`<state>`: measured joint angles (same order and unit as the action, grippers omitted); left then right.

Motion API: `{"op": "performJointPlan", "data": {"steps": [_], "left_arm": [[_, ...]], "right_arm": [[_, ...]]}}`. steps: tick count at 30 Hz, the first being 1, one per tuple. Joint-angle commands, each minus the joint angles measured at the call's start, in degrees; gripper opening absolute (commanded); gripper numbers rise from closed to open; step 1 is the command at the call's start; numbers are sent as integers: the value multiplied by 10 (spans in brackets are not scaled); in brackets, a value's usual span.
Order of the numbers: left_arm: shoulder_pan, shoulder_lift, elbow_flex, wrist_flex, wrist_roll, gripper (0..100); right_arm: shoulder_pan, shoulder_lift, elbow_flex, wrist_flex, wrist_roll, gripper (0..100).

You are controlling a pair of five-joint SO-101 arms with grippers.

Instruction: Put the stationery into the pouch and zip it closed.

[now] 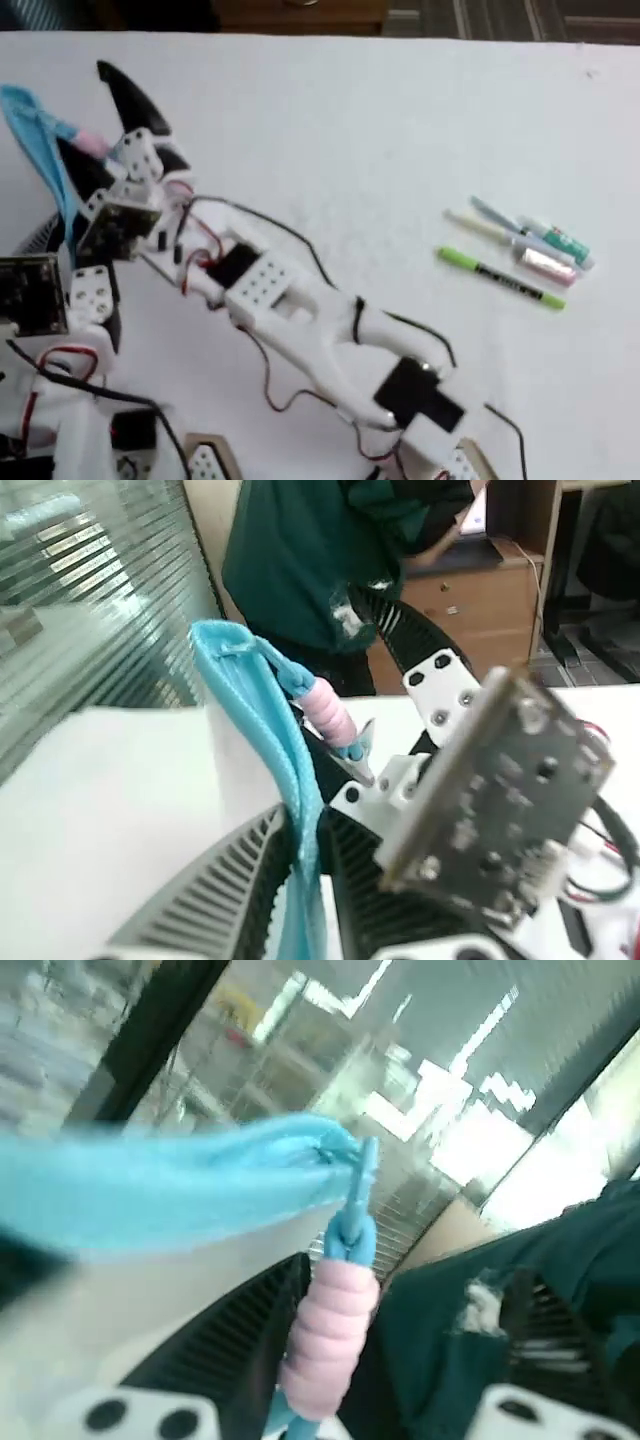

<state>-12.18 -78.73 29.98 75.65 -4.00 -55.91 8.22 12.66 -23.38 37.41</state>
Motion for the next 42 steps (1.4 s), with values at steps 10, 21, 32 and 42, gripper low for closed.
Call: {"op": "performJointPlan", "data": {"steps": [10, 21, 32, 42], "left_arm": [[0, -6, -7, -5, -2, 23], [0, -3, -9, -6, -1, 23], [0, -2, -4, -3, -1, 23], [0, -2, -4, -2, -1, 23]], "right_arm": [[-40, -217, 283, -7, -42, 309], [-37, -396, 454, -4, -178, 309], [79, -429, 458, 76, -325, 309], [51, -465, 457, 152, -388, 309]]}}
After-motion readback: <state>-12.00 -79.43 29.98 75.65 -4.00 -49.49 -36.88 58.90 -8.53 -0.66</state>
